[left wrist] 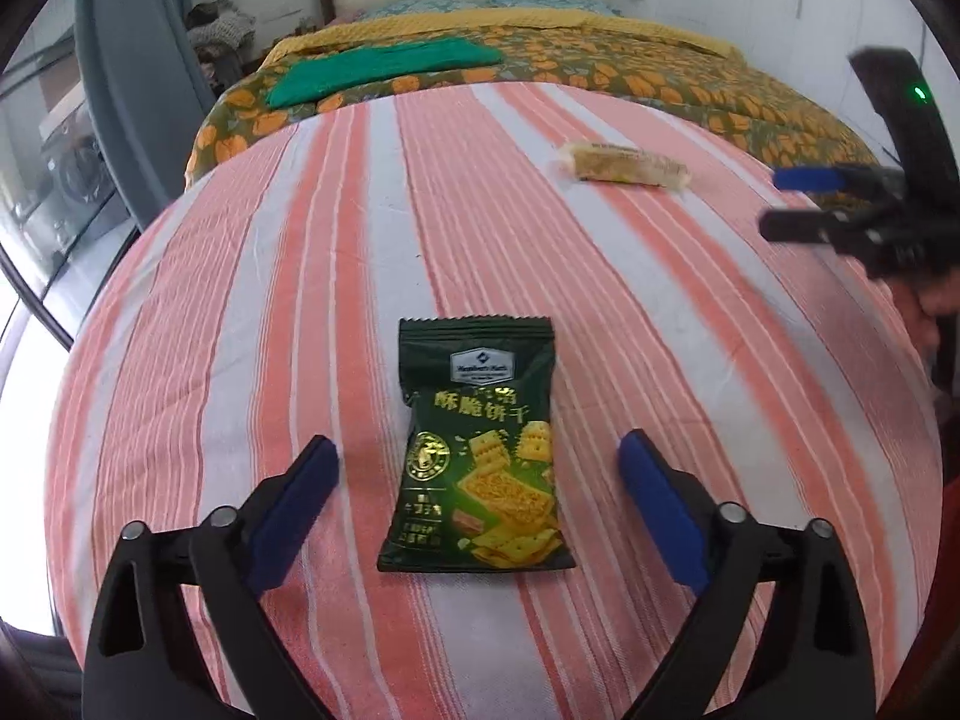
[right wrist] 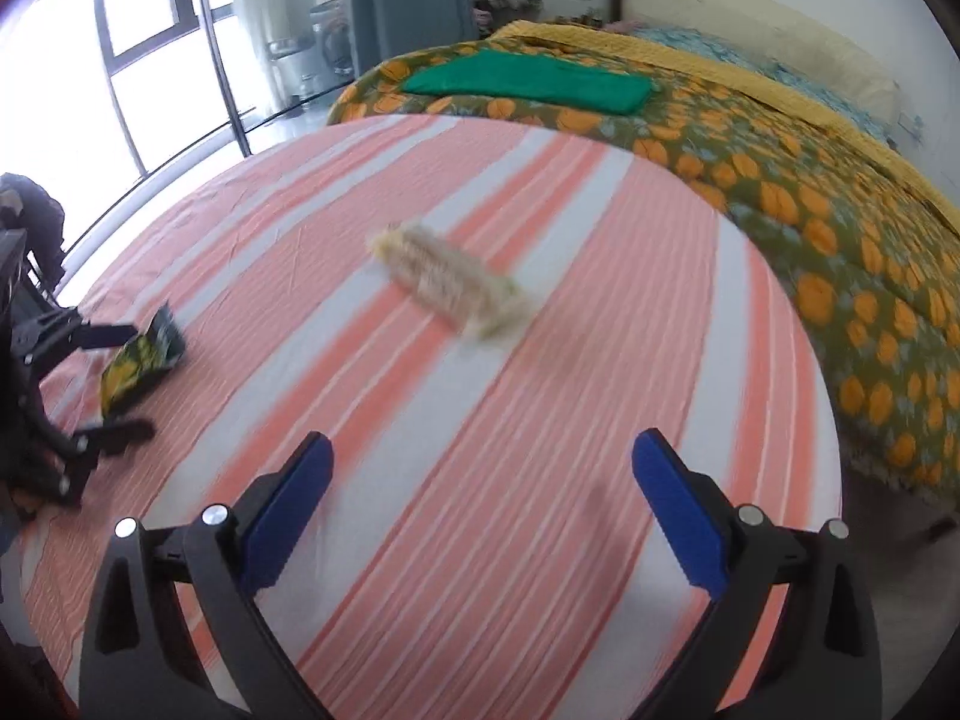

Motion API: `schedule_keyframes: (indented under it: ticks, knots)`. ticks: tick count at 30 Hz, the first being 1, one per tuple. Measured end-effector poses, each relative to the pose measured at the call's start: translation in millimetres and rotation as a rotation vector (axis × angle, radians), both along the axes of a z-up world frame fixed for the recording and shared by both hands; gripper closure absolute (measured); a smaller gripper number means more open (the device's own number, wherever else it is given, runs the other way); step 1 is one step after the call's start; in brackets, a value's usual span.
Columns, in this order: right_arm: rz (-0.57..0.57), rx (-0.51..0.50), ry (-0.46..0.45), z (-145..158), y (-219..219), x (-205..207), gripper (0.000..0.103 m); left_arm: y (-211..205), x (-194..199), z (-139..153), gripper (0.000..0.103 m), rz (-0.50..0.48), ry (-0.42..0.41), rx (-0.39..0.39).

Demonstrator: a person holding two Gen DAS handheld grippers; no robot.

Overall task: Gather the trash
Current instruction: 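Grasp the dark green cracker packet with the left tool while the right tool grasps the wrapped bar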

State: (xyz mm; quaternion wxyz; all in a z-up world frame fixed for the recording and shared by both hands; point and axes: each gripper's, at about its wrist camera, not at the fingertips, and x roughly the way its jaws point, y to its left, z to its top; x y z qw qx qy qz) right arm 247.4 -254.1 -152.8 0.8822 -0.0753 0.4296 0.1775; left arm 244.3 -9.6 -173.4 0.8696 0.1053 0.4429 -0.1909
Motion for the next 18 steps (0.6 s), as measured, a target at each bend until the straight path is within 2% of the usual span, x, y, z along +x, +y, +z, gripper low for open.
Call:
schedule_keyframes:
  ticks: [4, 7, 8, 9, 10, 11, 13, 14, 16, 18]
  knots:
    - [0.07, -0.029, 0.038, 1, 26, 53, 0.009, 1, 2, -1, 0.005, 0.009, 0.009, -0.004]
    - [0.082, -0.055, 0.071, -8, 43, 81, 0.01, 2, 3, -1, 0.005, 0.009, 0.014, -0.011]
    - [0.073, -0.062, 0.094, -13, 50, 91, 0.014, 3, 3, -1, 0.005, 0.009, 0.014, -0.011]
    - [0.071, -0.055, 0.108, -16, 50, 94, 0.018, 3, 4, -1, 0.005, 0.009, 0.015, -0.013]
    - [0.074, -0.04, 0.137, -20, 53, 98, 0.036, 3, 4, -1, 0.005, 0.008, 0.015, -0.014]
    - [0.067, -0.047, 0.126, -18, 53, 97, 0.052, 3, 4, -1, 0.005, 0.008, 0.015, -0.015]
    - [0.069, -0.016, 0.138, -15, 51, 91, 0.069, 3, 4, -1, 0.005, 0.008, 0.016, -0.015]
    - [0.068, -0.019, 0.141, -13, 48, 83, 0.075, 3, 5, -1, 0.005, 0.008, 0.016, -0.015]
    - [0.073, -0.029, 0.133, -10, 47, 69, 0.081, 3, 5, -1, 0.005, 0.008, 0.015, -0.014]
    - [0.064, -0.019, 0.134, -6, 40, 43, 0.082, 3, 5, -1, 0.005, 0.008, 0.015, -0.012]
